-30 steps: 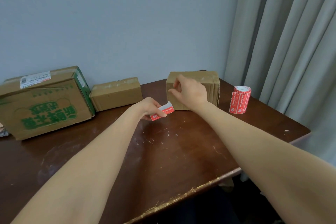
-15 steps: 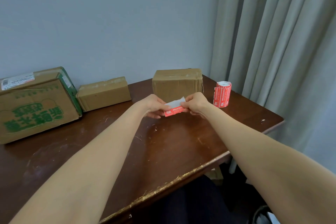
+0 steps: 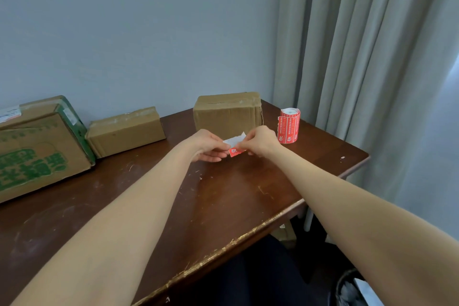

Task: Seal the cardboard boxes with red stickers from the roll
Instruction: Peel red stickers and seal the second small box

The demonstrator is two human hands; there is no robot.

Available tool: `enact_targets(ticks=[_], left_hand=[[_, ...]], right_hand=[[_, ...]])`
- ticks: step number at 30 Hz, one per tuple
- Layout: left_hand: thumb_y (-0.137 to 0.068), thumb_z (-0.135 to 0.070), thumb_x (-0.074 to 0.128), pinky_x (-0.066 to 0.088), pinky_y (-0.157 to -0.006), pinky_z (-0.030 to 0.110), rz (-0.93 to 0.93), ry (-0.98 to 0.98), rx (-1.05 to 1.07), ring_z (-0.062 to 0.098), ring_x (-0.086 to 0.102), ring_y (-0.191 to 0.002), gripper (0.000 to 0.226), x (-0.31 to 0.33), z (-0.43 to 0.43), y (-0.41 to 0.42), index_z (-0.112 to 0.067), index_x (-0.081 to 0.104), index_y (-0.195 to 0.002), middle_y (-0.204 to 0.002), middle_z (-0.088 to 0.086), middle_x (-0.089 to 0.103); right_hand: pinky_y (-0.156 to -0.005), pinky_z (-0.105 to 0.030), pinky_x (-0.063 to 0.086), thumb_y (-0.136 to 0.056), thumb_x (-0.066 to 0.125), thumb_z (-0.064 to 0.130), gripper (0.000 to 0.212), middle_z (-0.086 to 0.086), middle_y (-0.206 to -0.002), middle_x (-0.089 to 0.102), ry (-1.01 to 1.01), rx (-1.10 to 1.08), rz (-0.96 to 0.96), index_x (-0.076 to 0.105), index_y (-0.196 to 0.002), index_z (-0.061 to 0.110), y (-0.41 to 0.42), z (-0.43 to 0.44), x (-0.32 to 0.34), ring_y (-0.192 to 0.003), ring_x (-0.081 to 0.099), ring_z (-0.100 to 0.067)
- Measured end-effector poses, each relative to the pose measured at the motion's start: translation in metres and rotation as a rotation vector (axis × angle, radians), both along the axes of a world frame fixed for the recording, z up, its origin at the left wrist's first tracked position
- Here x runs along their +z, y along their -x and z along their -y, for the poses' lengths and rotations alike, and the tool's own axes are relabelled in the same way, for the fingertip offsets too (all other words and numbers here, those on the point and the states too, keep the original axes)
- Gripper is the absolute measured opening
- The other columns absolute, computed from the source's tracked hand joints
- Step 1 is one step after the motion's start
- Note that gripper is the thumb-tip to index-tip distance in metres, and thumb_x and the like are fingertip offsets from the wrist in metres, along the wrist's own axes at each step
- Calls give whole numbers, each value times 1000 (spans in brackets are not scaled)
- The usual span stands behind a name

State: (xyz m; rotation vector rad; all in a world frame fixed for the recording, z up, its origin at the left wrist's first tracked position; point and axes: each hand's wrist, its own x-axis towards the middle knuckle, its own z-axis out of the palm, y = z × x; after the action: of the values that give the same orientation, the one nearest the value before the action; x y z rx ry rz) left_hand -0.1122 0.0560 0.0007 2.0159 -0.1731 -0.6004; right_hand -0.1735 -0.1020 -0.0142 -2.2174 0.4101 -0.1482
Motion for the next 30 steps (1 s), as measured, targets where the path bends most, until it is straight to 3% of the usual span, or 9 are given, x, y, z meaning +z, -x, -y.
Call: enact_targets(ticks=[2,7,16,21,30], left_hand=[[-81,-6,74,58,-60,22,2,25,-15,7,69,-60,15,0,4,3,-4,68,-95,-71,5,72],[-82,-4,71,60,-64,25,17,80,-10,13,70,-67,14,2,11,12,-1,69,-96,-81,12,72],[-88,-7,65,58,-73,28,22,33,-20,13,69,-76,7,3,16,17,-4,71,-90,-85,7,73],[-91,-6,62,58,-71,27,6,24,-17,13,69,-79,13,3,18,18,-1,68,-100,-91,8,72],[-92,-5,59,57,-79,30,22,20,-17,13,68,-79,9,1,20,20,-5,65,-87,-84,6,70]], right_hand=[[-48,-17,45,-75,79,24,17,-2,-61,63,-93,31,-42,73,-83,9,5,-3,-1,-53,54,-8],[-49,-14,52,-79,77,15,13,-6,-63,65,-269,-1,-41,73,-85,5,10,-3,-7,-52,59,-7],[-59,-17,57,-79,76,9,18,-12,-76,69,-354,16,-5,74,-94,-1,12,-3,-7,-62,65,-11],[-54,-15,55,-79,78,10,14,-8,-69,67,-371,19,-3,74,-89,2,13,-2,-7,-59,64,-9],[-57,-17,56,-81,74,7,4,-9,-74,69,-404,22,-23,71,-79,6,11,1,-9,-63,66,-11]])
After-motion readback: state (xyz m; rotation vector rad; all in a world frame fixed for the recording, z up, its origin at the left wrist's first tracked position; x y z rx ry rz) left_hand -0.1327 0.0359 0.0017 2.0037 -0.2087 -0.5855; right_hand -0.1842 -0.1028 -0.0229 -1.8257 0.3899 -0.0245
